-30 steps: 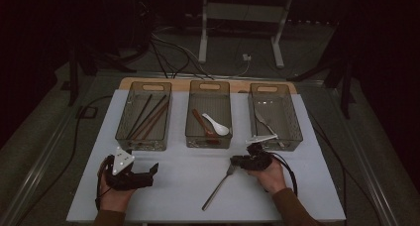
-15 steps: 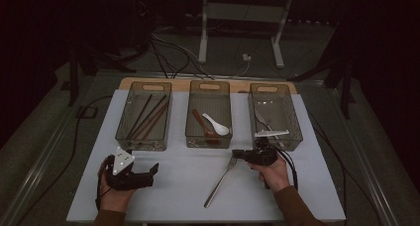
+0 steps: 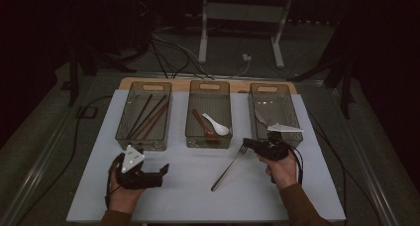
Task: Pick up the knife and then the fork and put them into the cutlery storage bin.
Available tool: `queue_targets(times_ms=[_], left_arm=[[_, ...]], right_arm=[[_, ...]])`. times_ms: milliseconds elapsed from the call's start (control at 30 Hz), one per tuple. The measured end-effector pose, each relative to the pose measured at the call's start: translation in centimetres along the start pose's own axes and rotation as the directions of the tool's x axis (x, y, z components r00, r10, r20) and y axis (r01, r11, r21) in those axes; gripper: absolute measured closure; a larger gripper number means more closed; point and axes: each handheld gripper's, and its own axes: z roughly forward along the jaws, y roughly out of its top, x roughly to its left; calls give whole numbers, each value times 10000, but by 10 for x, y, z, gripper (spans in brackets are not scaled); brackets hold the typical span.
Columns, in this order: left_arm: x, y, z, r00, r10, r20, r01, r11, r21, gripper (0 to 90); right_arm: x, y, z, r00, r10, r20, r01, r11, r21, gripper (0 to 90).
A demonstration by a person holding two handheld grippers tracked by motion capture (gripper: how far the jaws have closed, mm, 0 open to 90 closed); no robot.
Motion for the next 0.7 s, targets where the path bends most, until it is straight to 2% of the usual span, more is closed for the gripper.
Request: queue_targets(times_ms=[67,133,267,333,367,433,500,600,633,700], left_arm=[[-17,3,13,9981,145,599,-159,9996,228,16],[-36,5,28,9925,482,1128,-547,9969,559,20],[-72,7,55,9728,949,2113,-1170,9886,944,73],[-83,8,64,9638,1172,2393,-1451,9841,1022,171],[-86,8,68,9565,1111,2698,-1449,9834,1090,207],[-90,8,74,9392,1103,3253,-1538,9818,1112,374],[-92,6,78,9239,1046,3681,-1617,9786,1276,495],[-93,5,80,9140,1013,3930,-1684,9757,1403,625],[-93,5,80,9141,1079,3910,-1728,9757,1348,681],[-93,6,79,9087,1037,4044,-1694,9769,1303,773]], right_arm=[[5,2,-1,9999,-151,34,151,9999,-82,900],[8,4,-1,9997,-251,32,251,9996,-161,900],[13,9,0,9992,-395,20,396,9988,-304,900],[15,10,-1,9990,-433,-56,431,9985,-334,900],[16,11,-1,9989,-471,-63,469,9982,-377,900],[18,12,-1,9985,-515,-158,508,9978,-414,900],[18,12,-3,9985,-503,-230,492,9977,-462,900],[19,12,-3,9981,-531,-301,516,9975,-485,900],[19,12,-3,9979,-558,-327,542,9974,-477,900],[18,11,-2,9977,-559,-384,543,9977,-402,900]])
